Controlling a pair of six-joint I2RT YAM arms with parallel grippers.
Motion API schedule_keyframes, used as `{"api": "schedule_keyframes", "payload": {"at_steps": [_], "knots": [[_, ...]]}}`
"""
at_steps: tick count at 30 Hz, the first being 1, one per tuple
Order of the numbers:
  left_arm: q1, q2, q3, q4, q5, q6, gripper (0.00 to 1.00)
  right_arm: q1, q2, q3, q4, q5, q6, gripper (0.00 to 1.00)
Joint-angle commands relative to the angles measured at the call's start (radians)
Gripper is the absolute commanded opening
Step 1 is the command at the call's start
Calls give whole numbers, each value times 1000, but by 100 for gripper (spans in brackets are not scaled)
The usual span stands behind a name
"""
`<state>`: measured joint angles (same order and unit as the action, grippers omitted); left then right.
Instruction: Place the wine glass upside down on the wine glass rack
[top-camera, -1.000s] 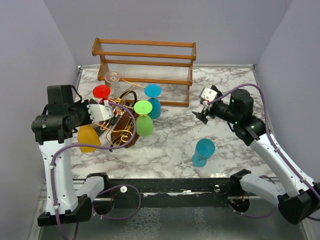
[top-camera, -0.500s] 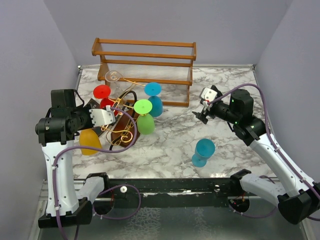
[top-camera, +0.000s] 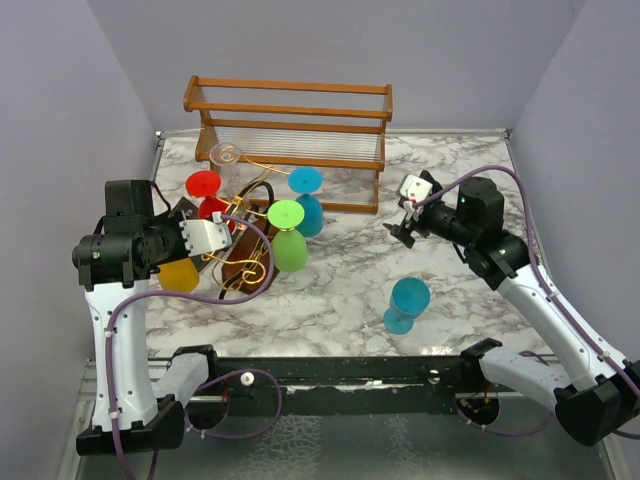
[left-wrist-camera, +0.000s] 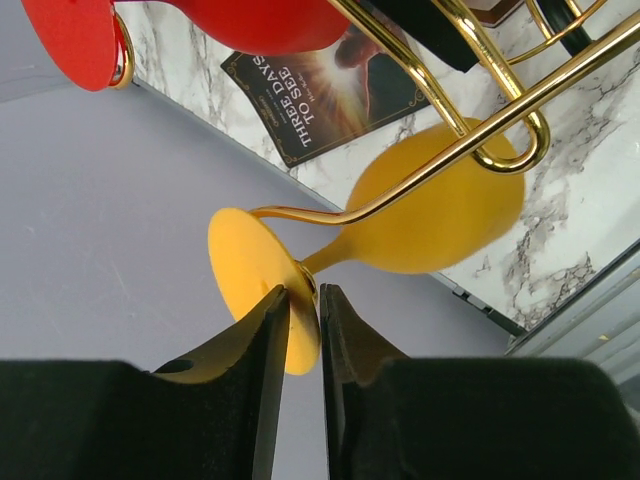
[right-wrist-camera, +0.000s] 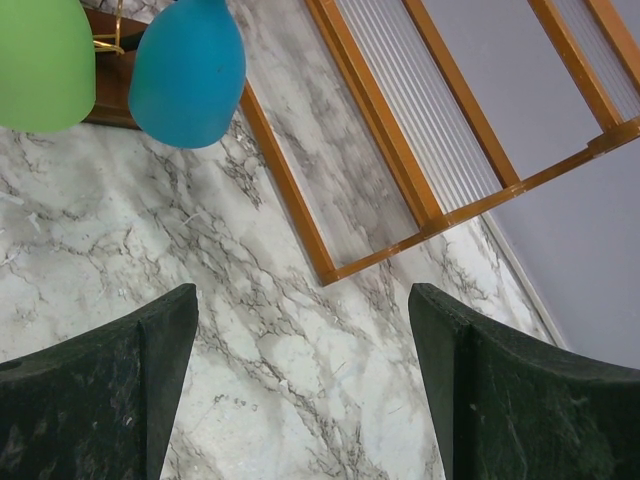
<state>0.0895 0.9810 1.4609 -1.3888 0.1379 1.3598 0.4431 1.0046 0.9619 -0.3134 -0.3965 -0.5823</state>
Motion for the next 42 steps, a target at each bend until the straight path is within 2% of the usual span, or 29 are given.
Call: {"api": "schedule_keyframes", "payload": {"at_steps": [1, 14, 18, 22, 26, 32, 36, 42], "knots": [[-7, -1, 4, -30, 22, -8, 24, -4, 8, 0, 11, 16, -13, 86], [-8, 9, 24, -30, 25, -7, 34, -4, 2, 4, 4, 22, -13, 86], [-8, 17, 77, -29, 85, -16, 38, -4, -6, 21, -13, 10, -4, 86], [-8, 33, 131, -27, 146, -21, 49, -4, 0, 65, -85, -7, -3, 86], [-8, 57, 195, 2, 199, -60, 56, -4, -13, 94, -165, -11, -18, 86], [-10, 111, 324, 72, 295, -206, 73, -4, -39, 128, -242, 4, -15, 86], [-9, 150, 378, 192, 318, -396, 87, -4, -41, 160, -320, -21, -4, 86], [-8, 209, 389, 439, 310, -673, 90, -4, -22, 204, -442, -66, -20, 86]]}}
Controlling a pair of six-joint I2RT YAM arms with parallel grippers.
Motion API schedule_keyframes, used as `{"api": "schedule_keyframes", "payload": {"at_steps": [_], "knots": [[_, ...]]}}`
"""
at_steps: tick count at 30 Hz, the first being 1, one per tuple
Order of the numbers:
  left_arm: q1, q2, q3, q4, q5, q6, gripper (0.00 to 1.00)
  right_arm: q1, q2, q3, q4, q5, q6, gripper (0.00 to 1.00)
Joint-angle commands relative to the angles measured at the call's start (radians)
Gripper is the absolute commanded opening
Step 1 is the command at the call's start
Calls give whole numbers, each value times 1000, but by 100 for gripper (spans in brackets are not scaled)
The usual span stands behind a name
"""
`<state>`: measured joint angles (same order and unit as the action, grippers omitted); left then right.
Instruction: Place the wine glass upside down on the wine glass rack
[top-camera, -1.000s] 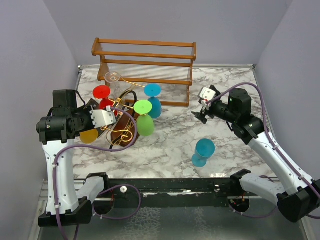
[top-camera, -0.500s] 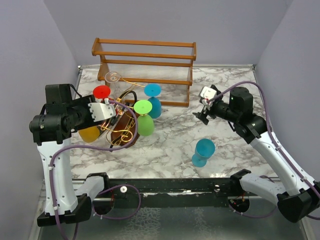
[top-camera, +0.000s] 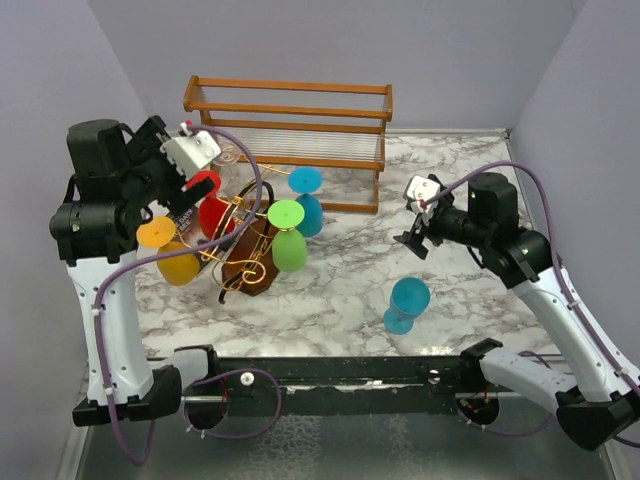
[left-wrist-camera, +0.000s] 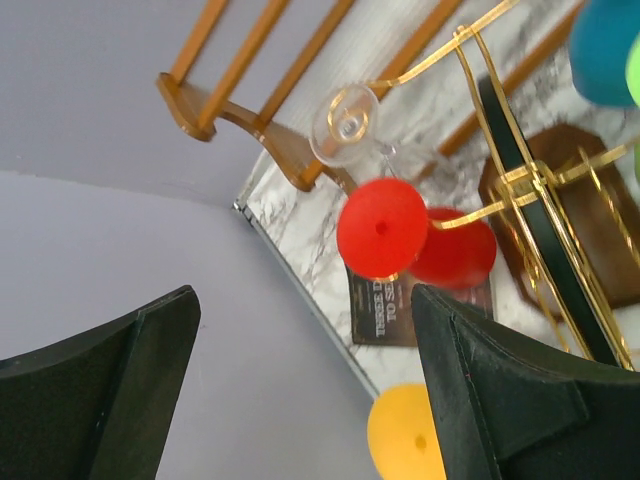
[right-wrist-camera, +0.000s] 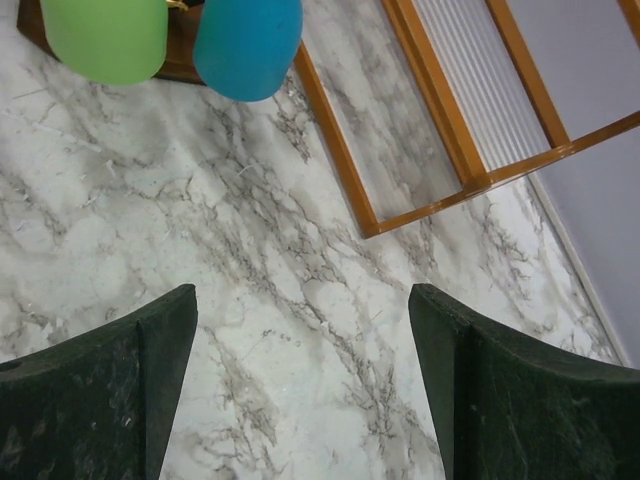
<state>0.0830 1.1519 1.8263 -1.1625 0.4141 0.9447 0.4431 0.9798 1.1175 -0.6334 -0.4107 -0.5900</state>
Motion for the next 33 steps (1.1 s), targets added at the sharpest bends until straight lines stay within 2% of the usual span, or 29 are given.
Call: {"api": "schedule_keyframes", "payload": {"at_steps": [1, 3, 8, 19, 25, 33], "knots": [[-2, 48, 24, 259, 10, -319, 91, -4, 5, 54, -144, -60, -17, 86], [-3, 65, 19, 335, -38, -412, 92, -5, 2, 52, -175, -74, -25, 86], [-3, 93, -9, 425, -106, -524, 96, -4, -32, 17, -221, -112, -56, 86], [-2, 91, -96, 524, -64, -625, 99, -5, -33, 26, -322, -111, -89, 85], [-2, 78, -101, 550, -52, -640, 99, -4, 46, 62, -431, -138, -126, 74], [-2, 74, -77, 550, -22, -654, 99, -3, 127, 69, -555, -75, -173, 60]]}}
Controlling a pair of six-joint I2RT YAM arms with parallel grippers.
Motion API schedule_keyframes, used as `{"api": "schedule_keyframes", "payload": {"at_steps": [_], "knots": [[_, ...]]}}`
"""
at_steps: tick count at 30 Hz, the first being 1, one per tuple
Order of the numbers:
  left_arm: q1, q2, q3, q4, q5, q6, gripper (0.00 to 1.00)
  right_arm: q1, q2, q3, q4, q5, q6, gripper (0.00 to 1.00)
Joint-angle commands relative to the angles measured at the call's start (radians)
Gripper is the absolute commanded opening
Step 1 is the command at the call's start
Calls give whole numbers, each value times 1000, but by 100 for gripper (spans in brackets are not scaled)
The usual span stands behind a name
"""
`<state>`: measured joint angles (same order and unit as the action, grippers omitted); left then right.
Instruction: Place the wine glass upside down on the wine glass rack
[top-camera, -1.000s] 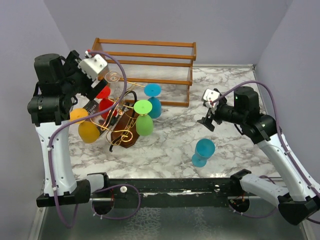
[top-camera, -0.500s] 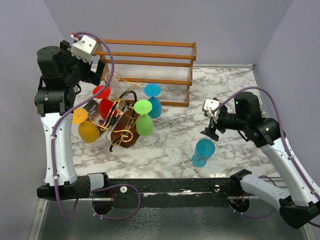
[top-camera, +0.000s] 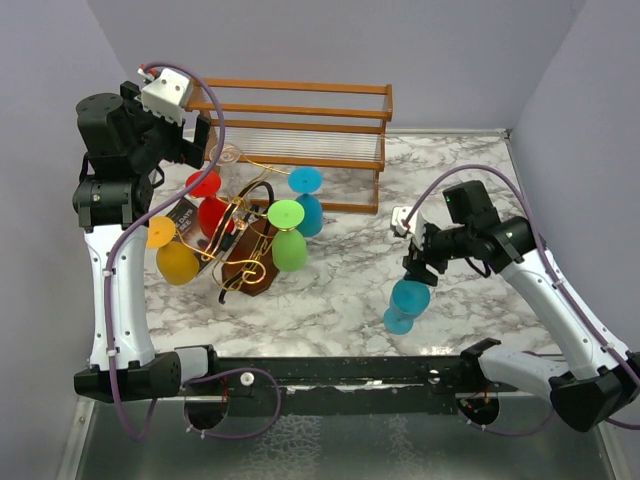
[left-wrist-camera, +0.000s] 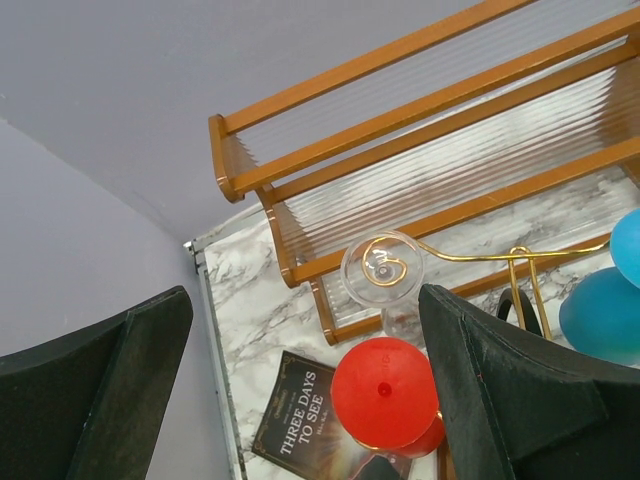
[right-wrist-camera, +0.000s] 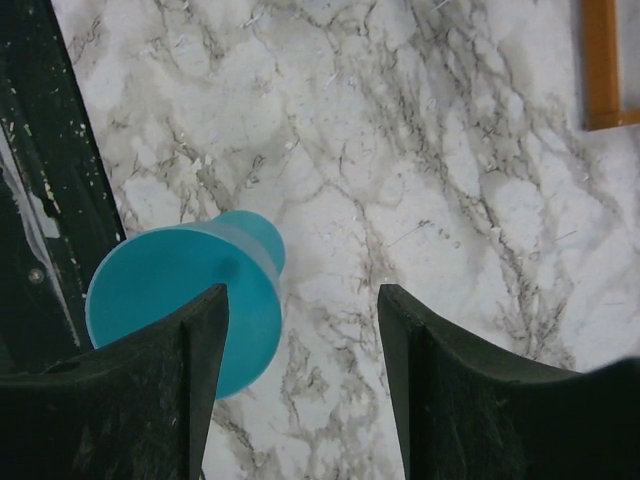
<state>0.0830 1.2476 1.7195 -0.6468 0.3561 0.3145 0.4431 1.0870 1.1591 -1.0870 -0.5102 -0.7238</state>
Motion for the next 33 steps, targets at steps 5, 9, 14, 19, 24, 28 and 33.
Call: {"api": "schedule_keyframes", "payload": {"at_steps": [5, 9, 14, 19, 24, 28, 33], "knots": [[-2, -28, 24, 34, 44, -23, 99, -3, 40, 3, -120, 50, -51, 50], [-2, -34, 22, 32, 54, -26, 99, -3, 66, -11, -121, 62, -45, 42], [-2, -36, 25, 32, 60, -26, 99, 6, 85, -28, -111, 58, -38, 35], [-2, -39, 21, 33, 66, -26, 99, 21, 103, -46, -108, 67, -30, 28], [-2, -41, 11, 33, 72, -28, 99, 34, 114, -65, -104, 61, -22, 19], [-2, -36, -1, 44, 72, -38, 99, 41, 128, -67, -97, 54, -20, 9], [-2, -29, -3, 65, 60, -73, 99, 41, 105, -22, -76, 41, -37, 1]]}}
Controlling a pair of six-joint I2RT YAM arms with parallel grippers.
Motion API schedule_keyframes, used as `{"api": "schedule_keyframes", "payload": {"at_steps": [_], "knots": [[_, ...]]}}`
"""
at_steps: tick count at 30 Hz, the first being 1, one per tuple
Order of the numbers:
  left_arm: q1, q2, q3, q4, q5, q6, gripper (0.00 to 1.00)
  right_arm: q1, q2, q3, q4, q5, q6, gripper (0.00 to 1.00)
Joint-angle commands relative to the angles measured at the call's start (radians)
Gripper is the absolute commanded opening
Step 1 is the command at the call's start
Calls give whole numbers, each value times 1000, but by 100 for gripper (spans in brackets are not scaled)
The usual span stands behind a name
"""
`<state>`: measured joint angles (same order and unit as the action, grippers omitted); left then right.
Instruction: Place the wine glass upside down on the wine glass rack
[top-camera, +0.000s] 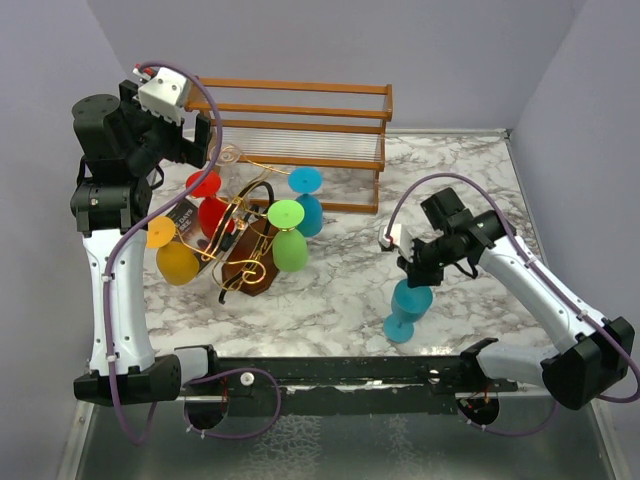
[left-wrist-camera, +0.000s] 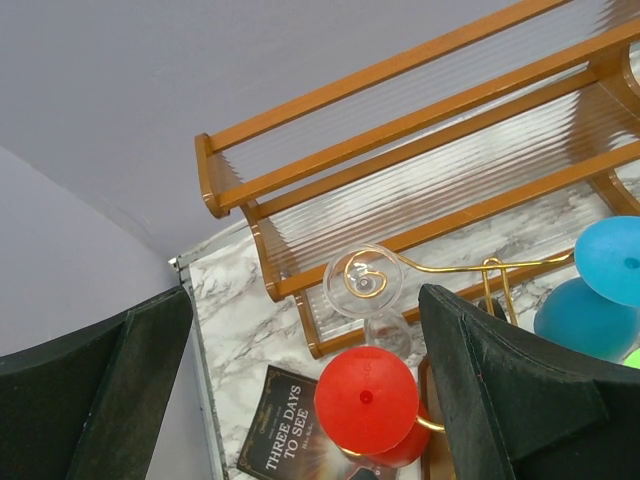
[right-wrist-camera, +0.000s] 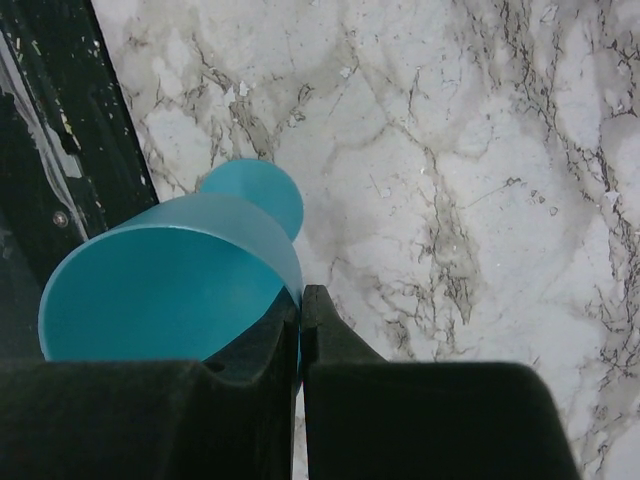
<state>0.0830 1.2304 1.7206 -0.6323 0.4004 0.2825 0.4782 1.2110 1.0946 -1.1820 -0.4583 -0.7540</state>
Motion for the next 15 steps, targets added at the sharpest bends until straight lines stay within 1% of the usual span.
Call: {"api": "schedule_keyframes", "payload": {"at_steps": [1, 3, 8, 15], "knots": [[-2, -10, -3, 55, 16, -48, 99, 6, -27, 61, 24, -12, -9, 1], [-2, -4, 4, 66, 22, -70, 99, 5, -52, 97, 38, 0, -11, 1], [-2, 12, 23, 92, 60, -155, 99, 5, -137, 163, 114, 101, 2, 1], [-5, 27, 38, 151, 136, -292, 99, 5, -254, 220, 294, 249, 44, 1]]}}
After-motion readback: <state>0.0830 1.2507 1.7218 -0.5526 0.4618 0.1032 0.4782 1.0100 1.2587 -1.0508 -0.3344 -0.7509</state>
